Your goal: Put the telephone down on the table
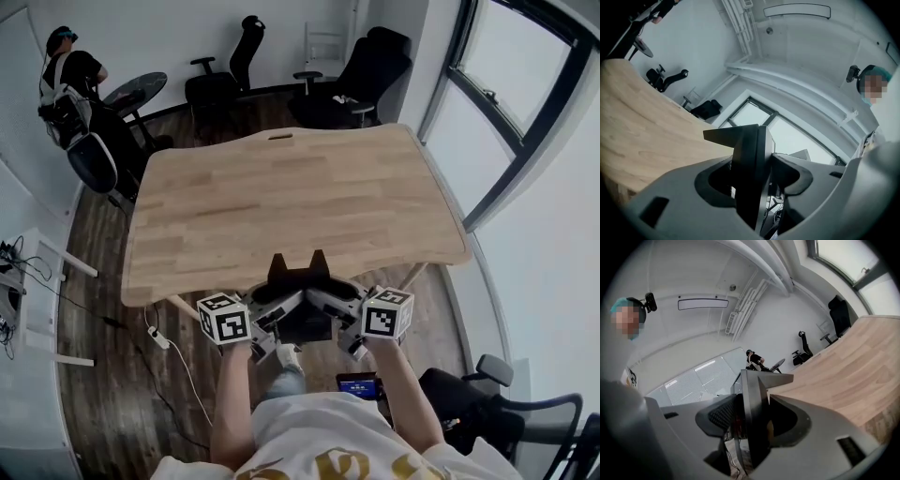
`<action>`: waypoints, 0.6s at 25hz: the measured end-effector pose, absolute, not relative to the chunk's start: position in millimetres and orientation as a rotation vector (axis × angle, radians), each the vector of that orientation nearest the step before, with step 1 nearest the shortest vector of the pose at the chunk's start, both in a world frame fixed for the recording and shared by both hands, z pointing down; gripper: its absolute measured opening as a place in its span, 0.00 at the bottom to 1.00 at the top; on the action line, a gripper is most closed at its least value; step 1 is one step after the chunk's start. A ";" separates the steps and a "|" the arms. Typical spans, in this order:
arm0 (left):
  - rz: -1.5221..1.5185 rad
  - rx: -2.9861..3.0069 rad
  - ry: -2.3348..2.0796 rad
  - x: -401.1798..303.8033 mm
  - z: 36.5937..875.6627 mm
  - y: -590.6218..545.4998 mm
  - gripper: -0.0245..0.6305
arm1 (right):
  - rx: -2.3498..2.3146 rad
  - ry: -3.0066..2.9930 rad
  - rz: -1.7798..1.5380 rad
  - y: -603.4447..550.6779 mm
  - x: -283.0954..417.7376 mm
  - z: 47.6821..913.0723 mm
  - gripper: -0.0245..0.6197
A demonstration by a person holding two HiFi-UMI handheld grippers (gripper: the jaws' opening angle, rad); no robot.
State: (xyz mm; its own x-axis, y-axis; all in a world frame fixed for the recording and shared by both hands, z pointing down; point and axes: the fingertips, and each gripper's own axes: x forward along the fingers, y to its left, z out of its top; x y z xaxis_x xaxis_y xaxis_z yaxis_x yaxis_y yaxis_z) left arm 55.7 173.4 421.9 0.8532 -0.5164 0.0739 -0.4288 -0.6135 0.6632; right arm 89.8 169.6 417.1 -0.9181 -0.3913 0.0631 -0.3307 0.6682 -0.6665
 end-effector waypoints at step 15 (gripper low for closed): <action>-0.129 2.303 -0.618 -32.5 436.6 1.2 0.39 | -0.676 2.761 -1.148 -1.4 1.5 432.1 0.35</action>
